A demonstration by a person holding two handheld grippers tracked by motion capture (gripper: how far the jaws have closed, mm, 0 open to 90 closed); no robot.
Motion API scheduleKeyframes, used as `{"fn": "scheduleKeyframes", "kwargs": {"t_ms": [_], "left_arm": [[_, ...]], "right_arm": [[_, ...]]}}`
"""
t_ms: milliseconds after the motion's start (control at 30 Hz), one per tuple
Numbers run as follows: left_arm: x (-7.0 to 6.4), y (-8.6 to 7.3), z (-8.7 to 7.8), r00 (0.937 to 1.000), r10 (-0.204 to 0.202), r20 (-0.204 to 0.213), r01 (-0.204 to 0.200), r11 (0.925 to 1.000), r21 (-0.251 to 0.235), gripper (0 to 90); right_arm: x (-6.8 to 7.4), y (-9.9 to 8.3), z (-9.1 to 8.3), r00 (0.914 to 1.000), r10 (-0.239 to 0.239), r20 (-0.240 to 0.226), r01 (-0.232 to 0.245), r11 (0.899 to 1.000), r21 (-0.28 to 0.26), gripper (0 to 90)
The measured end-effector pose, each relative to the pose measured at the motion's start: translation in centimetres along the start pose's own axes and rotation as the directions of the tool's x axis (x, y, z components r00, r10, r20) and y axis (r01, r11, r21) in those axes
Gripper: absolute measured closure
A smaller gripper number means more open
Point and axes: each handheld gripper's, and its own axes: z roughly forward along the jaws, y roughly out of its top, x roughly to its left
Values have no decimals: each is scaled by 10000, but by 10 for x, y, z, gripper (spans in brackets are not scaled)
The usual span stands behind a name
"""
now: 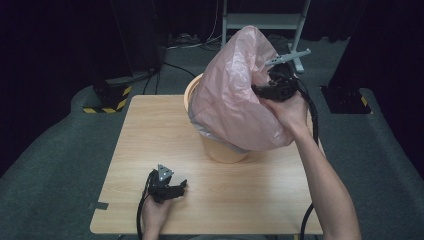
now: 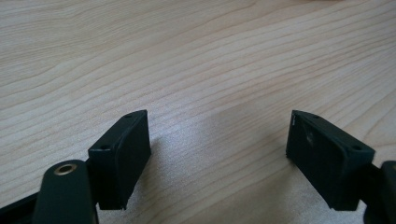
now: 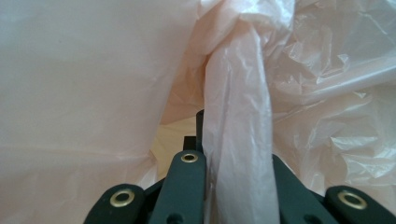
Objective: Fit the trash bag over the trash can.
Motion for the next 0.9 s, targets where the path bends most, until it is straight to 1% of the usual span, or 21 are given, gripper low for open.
{"fn": "scheduleKeyframes", "kwargs": {"t_ms": [333, 433, 567, 700, 733, 900], "left_arm": [[0, 0, 0, 10000, 1, 2, -1, 10000, 3, 219], [0, 0, 0, 10000, 20, 9, -20, 10000, 16, 219], [0, 0, 0, 10000, 2, 4, -2, 10000, 11, 219], [0, 0, 0, 10000, 2, 3, -2, 10000, 2, 219], [0, 0, 0, 10000, -1, 3, 1, 10000, -1, 219], [0, 0, 0, 10000, 2, 6, -2, 10000, 18, 219]], "right_arm": [[-1, 4, 10, 10000, 46, -61, -45, 9999, 160, 881], [1, 7, 13, 10000, -18, -63, 20, 9998, 209, 881], [3, 12, 17, 10000, -68, -35, 70, 9991, 408, 881], [4, 16, 21, 9999, -163, -31, 164, 9988, 453, 881], [5, 17, 21, 9999, -110, -44, 112, 9989, 450, 881], [6, 21, 25, 9998, -186, -78, 190, 9982, 575, 881]]}}
